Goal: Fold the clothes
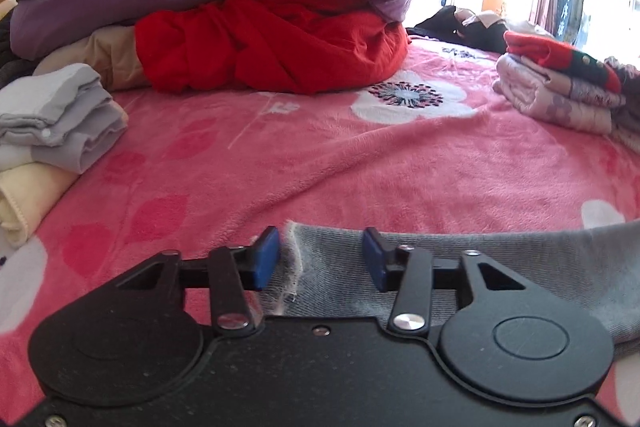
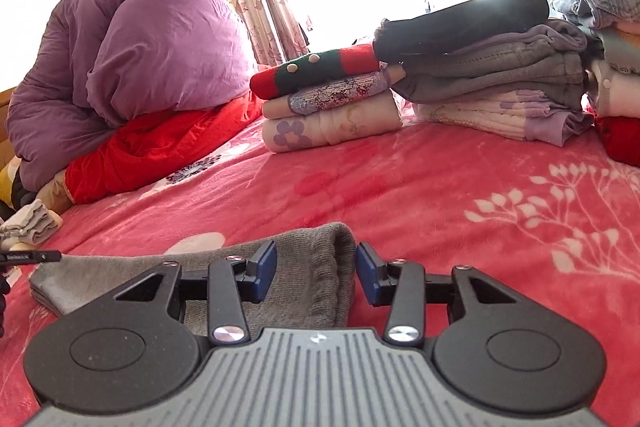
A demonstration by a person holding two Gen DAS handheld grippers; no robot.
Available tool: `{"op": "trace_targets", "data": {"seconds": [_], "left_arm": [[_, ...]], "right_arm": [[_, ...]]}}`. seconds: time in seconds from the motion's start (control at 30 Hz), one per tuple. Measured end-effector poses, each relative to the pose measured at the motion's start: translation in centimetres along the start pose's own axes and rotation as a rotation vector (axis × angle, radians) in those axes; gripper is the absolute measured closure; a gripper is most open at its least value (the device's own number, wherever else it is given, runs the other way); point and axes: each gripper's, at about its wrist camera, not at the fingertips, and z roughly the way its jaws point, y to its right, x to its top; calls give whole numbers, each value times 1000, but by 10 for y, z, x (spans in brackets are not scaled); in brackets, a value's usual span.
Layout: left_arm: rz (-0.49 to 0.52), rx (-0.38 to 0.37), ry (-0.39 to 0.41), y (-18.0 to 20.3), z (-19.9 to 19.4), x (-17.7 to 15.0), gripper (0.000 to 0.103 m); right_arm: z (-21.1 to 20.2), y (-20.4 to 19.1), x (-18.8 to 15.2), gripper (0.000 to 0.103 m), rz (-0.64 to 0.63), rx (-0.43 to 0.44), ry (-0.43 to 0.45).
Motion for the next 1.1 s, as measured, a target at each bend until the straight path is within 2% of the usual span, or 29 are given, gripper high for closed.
{"op": "trace_targets", "data": {"seconds": [0.03, 0.1, 0.2, 0.23, 0.3, 0.37, 0.63, 0.83, 0.87, 1.03, 1.1], "left_arm": [[18, 8, 5, 2, 1, -1, 74], [39, 24, 13, 5, 2, 0, 90], [51, 26, 49, 5, -4, 1, 102], [49, 16, 63, 4, -7, 2, 102], [60, 8, 92, 6, -13, 3, 102], [59, -5, 113, 6, -19, 3, 102], [-18, -47, 223, -10, -69, -4, 102], [-61, -65, 239, -24, -108, -21, 102], [-57, -63, 235, -25, -114, -24, 102], [-59, -58, 228, -38, -151, -44, 102], [-65, -63, 226, -41, -164, -52, 102]], "right_arm": [[0, 1, 0, 60, 3, 1, 1], [1, 1, 1, 60, -1, -3, 3], [1, -1, 0, 60, -26, -5, 10], [0, -2, 0, 61, -33, -5, 12], [-1, -1, 1, 79, -33, -6, 17], [-3, 3, 2, 83, -20, -12, 20], [-28, 0, 1, 89, 19, 28, 89], [-67, -6, -6, 93, 60, 52, 101], [-74, -4, -9, 95, 92, 54, 100], [-109, 2, -34, 96, 251, 41, 83], [-120, 2, -42, 96, 277, 41, 74]]}}
